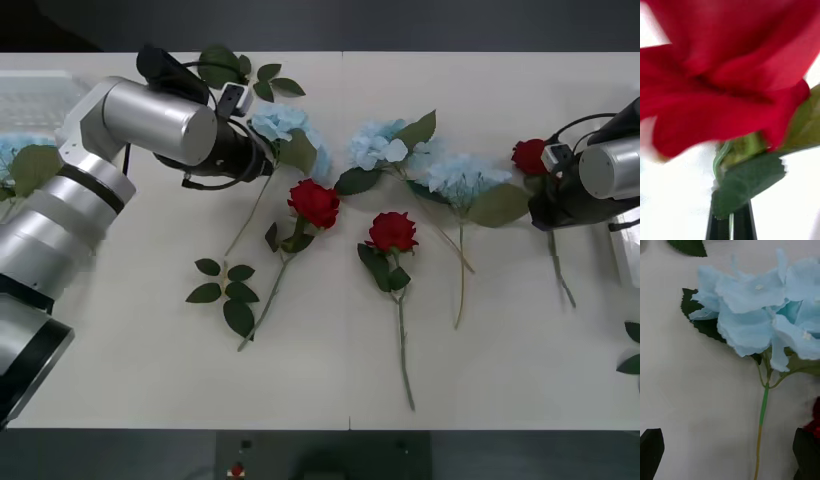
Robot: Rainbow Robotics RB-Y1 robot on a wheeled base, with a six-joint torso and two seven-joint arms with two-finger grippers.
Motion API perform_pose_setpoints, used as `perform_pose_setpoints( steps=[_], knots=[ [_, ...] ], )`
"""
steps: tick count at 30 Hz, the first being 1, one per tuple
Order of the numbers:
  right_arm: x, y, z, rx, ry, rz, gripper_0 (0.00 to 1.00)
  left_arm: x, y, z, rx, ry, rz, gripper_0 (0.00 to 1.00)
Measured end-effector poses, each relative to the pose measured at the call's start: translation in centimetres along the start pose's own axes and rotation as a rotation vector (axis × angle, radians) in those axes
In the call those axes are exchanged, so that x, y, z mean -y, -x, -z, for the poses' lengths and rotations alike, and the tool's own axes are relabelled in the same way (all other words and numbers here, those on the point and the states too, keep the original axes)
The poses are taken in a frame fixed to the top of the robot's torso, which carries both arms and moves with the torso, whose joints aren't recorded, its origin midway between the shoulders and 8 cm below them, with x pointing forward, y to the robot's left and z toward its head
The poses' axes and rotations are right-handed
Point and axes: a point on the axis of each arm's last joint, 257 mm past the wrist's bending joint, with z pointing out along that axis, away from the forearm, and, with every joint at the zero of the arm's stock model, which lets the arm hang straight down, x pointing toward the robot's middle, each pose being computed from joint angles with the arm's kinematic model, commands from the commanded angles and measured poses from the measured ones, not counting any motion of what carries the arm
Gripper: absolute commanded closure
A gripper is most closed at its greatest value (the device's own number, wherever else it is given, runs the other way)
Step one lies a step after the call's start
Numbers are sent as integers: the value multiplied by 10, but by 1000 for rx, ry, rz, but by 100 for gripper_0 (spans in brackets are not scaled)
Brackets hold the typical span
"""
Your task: Put the red flowers into the right box and the blue flowers into the left box
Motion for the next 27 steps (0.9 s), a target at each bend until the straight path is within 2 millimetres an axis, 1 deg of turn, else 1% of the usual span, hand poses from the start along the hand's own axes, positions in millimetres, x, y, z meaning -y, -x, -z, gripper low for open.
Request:
perform_pose_setpoints(
  steps=[5,8,11,14,15,16,17,19,21,23,24,25,26,27],
  knots=[
    [-4,4,2,5,15,-6,100,9,-2,-20,17,33,-20,0],
    [-7,12,11,-1,25,-12,100,17,-7,-33,27,39,-41,0],
    [-10,23,29,-21,59,-32,100,26,-16,-43,25,35,-66,0],
    [-6,40,58,-24,86,-11,100,30,-24,-49,12,49,-97,2],
    [-3,44,68,-28,91,-9,100,30,-25,-50,9,56,-106,7],
    [1,50,79,-25,95,-16,100,31,-26,-51,7,58,-109,14],
    [5,55,88,-19,100,-25,100,33,-27,-52,5,57,-109,17],
    [17,66,108,-1,105,-48,100,37,-29,-53,1,52,-107,34],
    [32,74,125,19,98,-60,100,40,-29,-54,0,50,-111,38],
    [53,81,140,44,75,-31,100,38,-29,-54,1,59,-119,40],
    [66,82,147,55,58,-5,100,37,-29,-54,2,62,-122,45],
    [78,83,154,64,42,19,100,37,-29,-54,1,64,-124,56],
    [91,83,160,70,23,43,100,36,-29,-54,1,67,-125,60],
    [105,80,166,73,4,53,100,36,-29,-54,2,68,-126,76]
  ],
)
